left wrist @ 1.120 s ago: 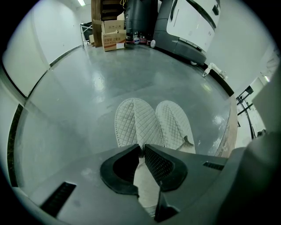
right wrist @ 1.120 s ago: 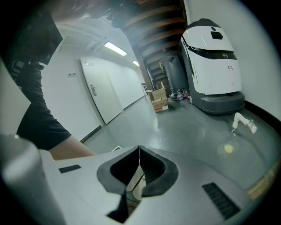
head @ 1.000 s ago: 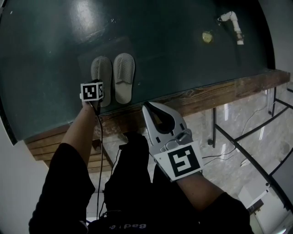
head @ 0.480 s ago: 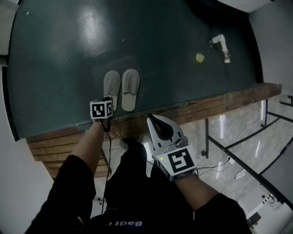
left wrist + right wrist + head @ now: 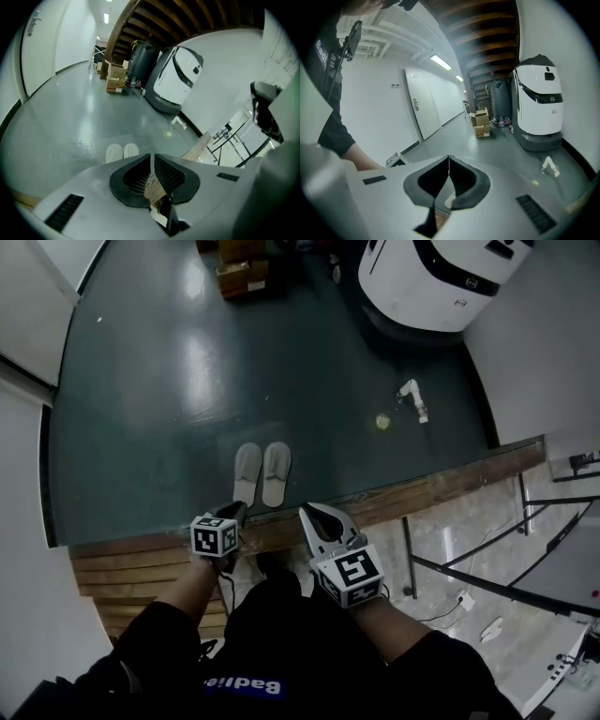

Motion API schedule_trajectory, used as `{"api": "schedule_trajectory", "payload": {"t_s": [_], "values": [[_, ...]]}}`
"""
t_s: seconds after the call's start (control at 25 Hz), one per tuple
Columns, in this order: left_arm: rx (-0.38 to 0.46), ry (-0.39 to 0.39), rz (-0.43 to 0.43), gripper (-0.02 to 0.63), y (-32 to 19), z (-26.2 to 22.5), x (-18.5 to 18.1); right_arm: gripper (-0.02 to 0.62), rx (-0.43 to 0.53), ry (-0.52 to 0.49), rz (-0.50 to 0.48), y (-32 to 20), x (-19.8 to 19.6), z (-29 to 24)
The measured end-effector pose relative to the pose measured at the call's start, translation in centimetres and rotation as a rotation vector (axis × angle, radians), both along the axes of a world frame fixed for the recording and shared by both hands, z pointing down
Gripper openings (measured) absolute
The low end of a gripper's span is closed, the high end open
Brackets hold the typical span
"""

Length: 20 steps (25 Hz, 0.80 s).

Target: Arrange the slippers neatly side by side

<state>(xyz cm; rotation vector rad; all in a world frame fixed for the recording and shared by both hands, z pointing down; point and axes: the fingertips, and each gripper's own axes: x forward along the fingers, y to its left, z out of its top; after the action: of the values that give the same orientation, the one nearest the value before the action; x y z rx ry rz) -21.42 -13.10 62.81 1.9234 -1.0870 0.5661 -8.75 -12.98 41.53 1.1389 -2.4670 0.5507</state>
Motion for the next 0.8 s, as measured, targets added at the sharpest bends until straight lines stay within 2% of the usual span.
{"api": "schedule_trajectory", "payload": {"t_s": [0.16,0.32,0.44,0.6,0.8], "values": [[0.107,0.062,-0.068,0.018,2.2,-6.9,0.0,0.0,0.018,0.016,-0.006,3.2,0.5,-2.8],[0.14,0.047,-0.14,0.018,5.4,-10.4,-0.2,0.0,0.038,0.003,-0.05,6.0,1.8,-4.2],[0.217,0.014,-0.149,0.017,7.8,-14.1,0.8,0.0,0.077,-0.022,-0.105,7.7,2.4,-6.3],[0.362,-0.023,-0.197,0.002,11.2,-20.8,3.5,0.0,0.139,-0.089,-0.166,10.0,4.2,-9.4],[0.536,-0.013,-0.297,0.002,14.8,-28.7,8.8,0.0,0.199,-0.157,-0.164,12.0,8.5,-12.5]]}}
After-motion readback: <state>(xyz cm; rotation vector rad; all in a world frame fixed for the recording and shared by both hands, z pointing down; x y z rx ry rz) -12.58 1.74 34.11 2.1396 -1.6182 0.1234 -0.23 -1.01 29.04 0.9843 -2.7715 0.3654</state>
